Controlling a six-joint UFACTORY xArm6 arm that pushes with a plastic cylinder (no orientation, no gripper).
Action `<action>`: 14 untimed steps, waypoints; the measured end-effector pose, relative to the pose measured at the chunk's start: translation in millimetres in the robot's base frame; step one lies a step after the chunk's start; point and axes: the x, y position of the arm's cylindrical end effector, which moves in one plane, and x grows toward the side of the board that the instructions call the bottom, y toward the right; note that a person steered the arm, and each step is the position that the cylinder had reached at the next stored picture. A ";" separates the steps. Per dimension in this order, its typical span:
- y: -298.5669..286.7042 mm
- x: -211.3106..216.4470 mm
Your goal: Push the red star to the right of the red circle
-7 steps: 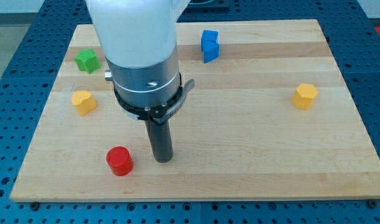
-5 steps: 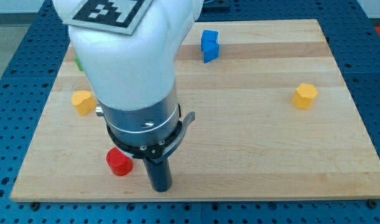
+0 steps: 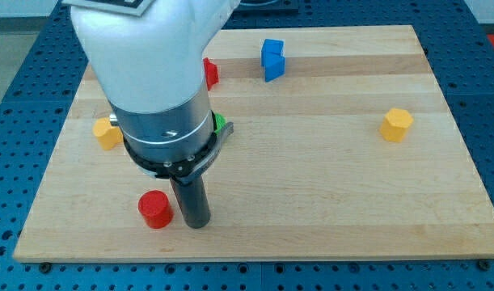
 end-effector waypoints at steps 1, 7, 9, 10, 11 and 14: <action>-10.5 -7.7; -31.3 -25.1; -8.2 23.1; -8.2 23.1; -20.8 22.3; -70.5 7.0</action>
